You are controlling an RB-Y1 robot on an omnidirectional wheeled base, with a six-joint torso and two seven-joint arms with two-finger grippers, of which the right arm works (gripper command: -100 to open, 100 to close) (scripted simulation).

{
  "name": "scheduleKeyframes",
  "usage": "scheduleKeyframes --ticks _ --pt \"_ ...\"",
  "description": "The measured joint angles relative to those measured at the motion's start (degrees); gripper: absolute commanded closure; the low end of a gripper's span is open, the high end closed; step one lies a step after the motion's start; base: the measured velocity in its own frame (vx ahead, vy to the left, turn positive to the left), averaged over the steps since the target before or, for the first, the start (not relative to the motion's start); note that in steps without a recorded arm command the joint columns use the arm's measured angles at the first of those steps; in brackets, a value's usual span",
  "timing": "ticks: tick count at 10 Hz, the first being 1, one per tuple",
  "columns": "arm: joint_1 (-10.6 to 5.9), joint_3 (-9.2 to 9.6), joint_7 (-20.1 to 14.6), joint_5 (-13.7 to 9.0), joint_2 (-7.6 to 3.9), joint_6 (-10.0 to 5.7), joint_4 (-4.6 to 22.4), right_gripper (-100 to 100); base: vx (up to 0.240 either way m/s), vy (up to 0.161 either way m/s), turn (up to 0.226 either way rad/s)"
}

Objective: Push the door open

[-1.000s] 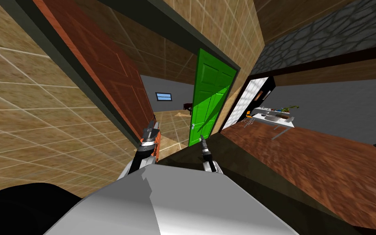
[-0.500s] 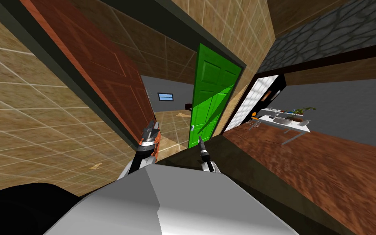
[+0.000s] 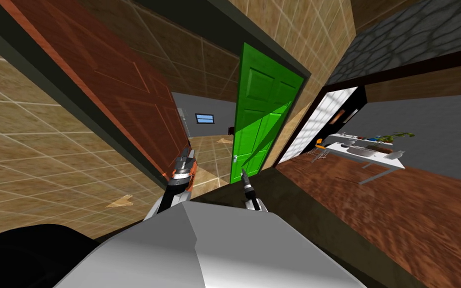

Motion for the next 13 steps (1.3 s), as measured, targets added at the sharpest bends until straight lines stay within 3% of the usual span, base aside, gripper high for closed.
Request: scheduleKeyframes --ticks 3,5,13 --pt "-1.96 0.43 0.36 0.16 1.30 -0.92 5.22 -100 0.134 -0.121 0.106" --pt "-2.41 0.92 0.43 0.35 2.06 -1.20 7.47 -100 0.127 -0.120 0.069" --pt "-4.59 1.86 0.69 0.69 4.85 -2.22 14.31 -100 0.079 -0.067 0.047"
